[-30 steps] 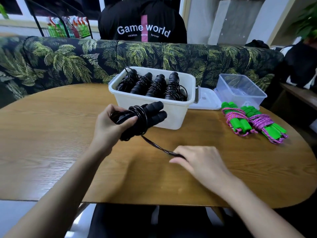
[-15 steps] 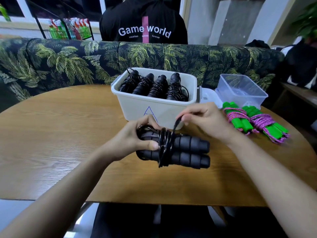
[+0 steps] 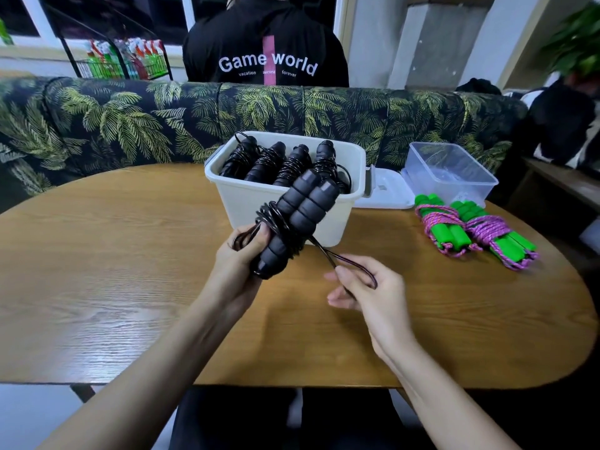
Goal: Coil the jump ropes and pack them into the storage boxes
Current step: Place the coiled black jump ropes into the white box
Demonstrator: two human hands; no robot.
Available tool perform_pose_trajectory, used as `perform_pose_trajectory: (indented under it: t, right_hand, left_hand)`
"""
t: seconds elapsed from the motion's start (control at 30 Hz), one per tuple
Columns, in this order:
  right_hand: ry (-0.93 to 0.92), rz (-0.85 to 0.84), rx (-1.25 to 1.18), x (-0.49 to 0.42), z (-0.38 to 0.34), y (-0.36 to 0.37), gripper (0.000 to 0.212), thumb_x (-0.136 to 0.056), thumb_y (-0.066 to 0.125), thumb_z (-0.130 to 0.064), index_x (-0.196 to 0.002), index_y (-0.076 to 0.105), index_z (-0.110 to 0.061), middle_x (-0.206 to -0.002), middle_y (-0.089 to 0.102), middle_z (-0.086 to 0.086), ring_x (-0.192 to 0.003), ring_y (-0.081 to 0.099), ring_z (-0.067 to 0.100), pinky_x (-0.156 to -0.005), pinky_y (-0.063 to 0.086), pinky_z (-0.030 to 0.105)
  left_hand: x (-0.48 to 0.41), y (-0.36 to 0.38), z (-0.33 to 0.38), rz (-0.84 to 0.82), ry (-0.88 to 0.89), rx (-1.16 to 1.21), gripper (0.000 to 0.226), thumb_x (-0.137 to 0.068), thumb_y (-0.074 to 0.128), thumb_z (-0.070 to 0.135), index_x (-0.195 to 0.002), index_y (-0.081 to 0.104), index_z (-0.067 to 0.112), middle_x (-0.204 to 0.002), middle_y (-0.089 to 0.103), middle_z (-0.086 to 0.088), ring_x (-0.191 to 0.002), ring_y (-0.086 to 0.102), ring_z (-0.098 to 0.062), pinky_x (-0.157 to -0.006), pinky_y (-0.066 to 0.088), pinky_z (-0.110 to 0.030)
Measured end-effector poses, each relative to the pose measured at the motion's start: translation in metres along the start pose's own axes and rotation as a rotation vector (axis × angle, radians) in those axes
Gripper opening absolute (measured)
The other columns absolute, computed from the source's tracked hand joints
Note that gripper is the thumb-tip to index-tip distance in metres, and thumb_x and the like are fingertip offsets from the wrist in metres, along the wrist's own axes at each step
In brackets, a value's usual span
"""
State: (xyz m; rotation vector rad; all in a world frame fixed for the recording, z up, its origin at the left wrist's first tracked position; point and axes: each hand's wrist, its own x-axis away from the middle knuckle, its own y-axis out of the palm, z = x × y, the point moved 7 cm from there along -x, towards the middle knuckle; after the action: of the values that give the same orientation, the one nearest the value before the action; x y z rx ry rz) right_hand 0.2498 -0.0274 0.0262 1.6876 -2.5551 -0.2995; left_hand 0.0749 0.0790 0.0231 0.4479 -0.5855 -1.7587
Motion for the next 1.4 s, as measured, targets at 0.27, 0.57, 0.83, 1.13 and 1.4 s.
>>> perform_pose_trajectory:
  t: [0.27,0.57,0.83,1.13,1.4]
  right_hand:
    - [-0.567,-0.017,0.557,0.014,-0.029,-0.008,0.012,-0.085,0.071,-0.026,-0.078,0.073,-0.016,-0.095,0.056,-0.012,-0.087,0.054,0.014,-0.072,0.048,0.021]
    - [-0.505,-0.179,0.357,0.011,-0.045,0.007,0.034,-0.097,0.054,-0.019,-0.121,0.068,-0.038,-0.121,0.051,-0.014,-0.113,0.045,0.013,-0.101,0.032,0.017]
    - [-0.398,0.224,0.156,-0.015,-0.046,-0.025,0.054,-0.087,0.066,0.008,-0.103,0.07,-0.044,-0.088,0.061,-0.012,-0.083,0.056,0.006,-0.085,0.047,0.021]
    - [-0.359,-0.138,0.496,-0.028,-0.045,-0.012,0.05,-0.071,0.082,0.001,-0.113,0.071,-0.024,-0.102,0.069,-0.024,-0.099,0.064,-0.004,-0.088,0.05,0.015]
    - [-0.39,-0.352,1.126,-0.016,-0.046,0.013,0.037,-0.07,0.077,-0.025,-0.1,0.056,-0.032,-0.1,0.05,-0.018,-0.089,0.055,0.01,-0.081,0.049,0.039]
  left_hand:
    - [0.004,-0.014,0.012,0.198,0.119,-0.264,0.027,-0.076,0.077,0.011,-0.095,0.057,0.009,-0.087,0.067,-0.01,-0.064,0.065,-0.02,-0.048,0.052,-0.03]
    - [0.018,0.009,0.004,0.073,0.218,-0.491,0.03,-0.063,0.081,0.02,-0.085,0.061,0.016,-0.083,0.073,0.002,-0.078,0.067,-0.011,-0.067,0.054,-0.027]
    - [0.036,0.011,-0.001,0.033,0.265,-0.585,0.031,-0.067,0.08,0.024,-0.088,0.062,0.013,-0.09,0.073,-0.001,-0.083,0.068,-0.015,-0.072,0.054,-0.031]
    - [0.037,0.01,0.014,-0.093,0.342,-0.806,0.034,-0.058,0.08,0.047,-0.081,0.059,0.032,-0.091,0.074,0.005,-0.08,0.068,-0.013,-0.073,0.053,-0.029]
    - [0.036,0.02,0.003,-0.276,0.257,-0.849,0.046,-0.057,0.082,0.045,-0.086,0.059,0.018,-0.098,0.073,0.007,-0.084,0.069,-0.012,-0.075,0.054,-0.025]
